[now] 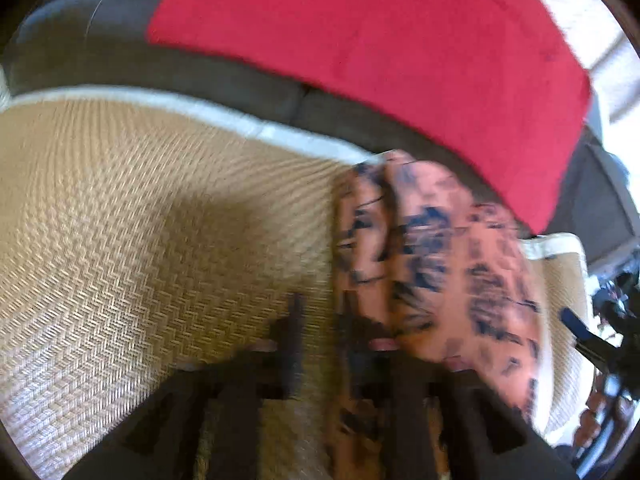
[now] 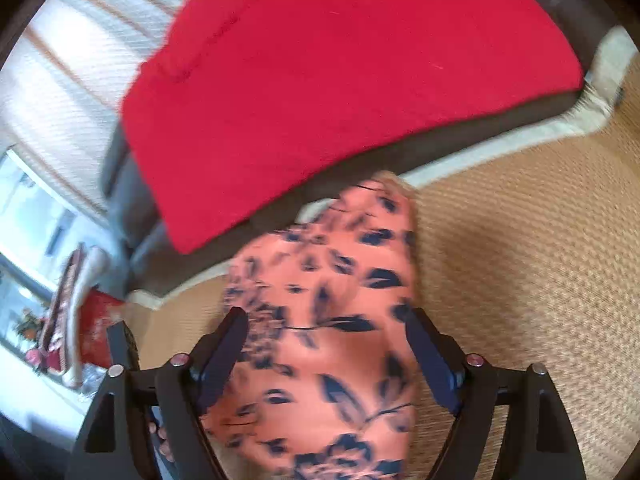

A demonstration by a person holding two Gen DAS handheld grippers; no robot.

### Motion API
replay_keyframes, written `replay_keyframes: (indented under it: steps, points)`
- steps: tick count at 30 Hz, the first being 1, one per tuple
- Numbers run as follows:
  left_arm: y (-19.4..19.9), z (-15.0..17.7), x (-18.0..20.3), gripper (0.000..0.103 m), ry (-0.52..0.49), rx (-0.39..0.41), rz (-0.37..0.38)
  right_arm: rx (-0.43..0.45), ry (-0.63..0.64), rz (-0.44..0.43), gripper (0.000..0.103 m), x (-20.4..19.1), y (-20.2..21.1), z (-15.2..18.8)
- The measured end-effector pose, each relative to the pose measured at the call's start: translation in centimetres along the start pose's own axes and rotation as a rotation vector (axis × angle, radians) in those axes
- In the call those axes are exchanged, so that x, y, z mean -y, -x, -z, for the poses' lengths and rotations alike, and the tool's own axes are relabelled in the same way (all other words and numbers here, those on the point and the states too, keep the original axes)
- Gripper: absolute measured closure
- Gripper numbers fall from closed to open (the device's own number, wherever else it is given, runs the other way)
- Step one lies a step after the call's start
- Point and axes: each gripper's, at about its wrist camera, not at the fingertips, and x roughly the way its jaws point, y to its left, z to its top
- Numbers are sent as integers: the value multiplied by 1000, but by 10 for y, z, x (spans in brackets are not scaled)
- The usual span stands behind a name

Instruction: Fold small clothes

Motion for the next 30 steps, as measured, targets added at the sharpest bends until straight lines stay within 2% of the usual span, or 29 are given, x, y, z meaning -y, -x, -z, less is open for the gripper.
replay_keyframes:
  steps: [1, 3, 5, 7, 9, 10, 11, 12, 13, 15, 19, 21, 22, 23, 24, 25, 26, 27, 30]
  points:
    - [7, -1, 8, 42, -11, 15, 26, -3, 5, -9, 17, -3, 1, 1]
    - [19, -3, 27, 40, -59, 46, 95, -10, -3, -16, 17, -6, 0, 7]
    - [13, -11, 51, 40, -129, 39, 108, -22, -31, -14, 17, -2, -2, 17]
    - [-2, -19, 66, 40, -143, -2, 101, -23, -65, -19, 17, 3, 1, 24]
    - [-32, -26, 67, 42, -125, -91, 64, -20, -74, -25, 17, 4, 5, 29]
    - [-44, -26, 64, 65, -109, -133, 35, -24, -67, -24, 17, 5, 5, 30]
    - [-52, -26, 60, 83, -88, -167, 65, -26, -59, -20, 17, 5, 5, 31]
    - [-48, -26, 62, 91, -101, -156, 68, -29, -55, -15, 17, 5, 6, 33]
    - [-37, -25, 69, 93, -145, -115, 43, -35, -51, -13, 17, 5, 6, 34]
    - [-20, -20, 79, 94, -192, -50, 18, -35, -38, -21, 17, 4, 10, 33]
    - [-42, -15, 67, 93, -161, -101, -21, -15, -48, -62, 17, 1, 10, 23]
    - [-41, -13, 72, 92, -186, -90, -32, -18, -64, -113, 17, -3, 6, 18]
    - [-41, -13, 73, 92, -191, -91, -35, -18, -77, -168, 17, -5, 2, 15]
    - [-42, -13, 74, 91, -191, -97, -37, -22, -93, -209, 13, -2, -5, 12]
    - [-42, -14, 76, 90, -189, -101, -43, -41, -127, -253, 8, 4, -14, 10]
    - [-40, -15, 78, 85, -187, -95, -51, -90, -178, -262, 8, 15, -32, 8]
    - [-35, -16, 81, 80, -189, -83, -50, -147, -242, -207, 9, 30, -51, 9]
    - [-23, -16, 81, 80, -196, -63, -59, -158, -302, -187, 9, 42, -59, 12]
    - [15, -8, 88, 79, -236, 20, -37, -125, -262, -270, 8, 30, -43, 6]
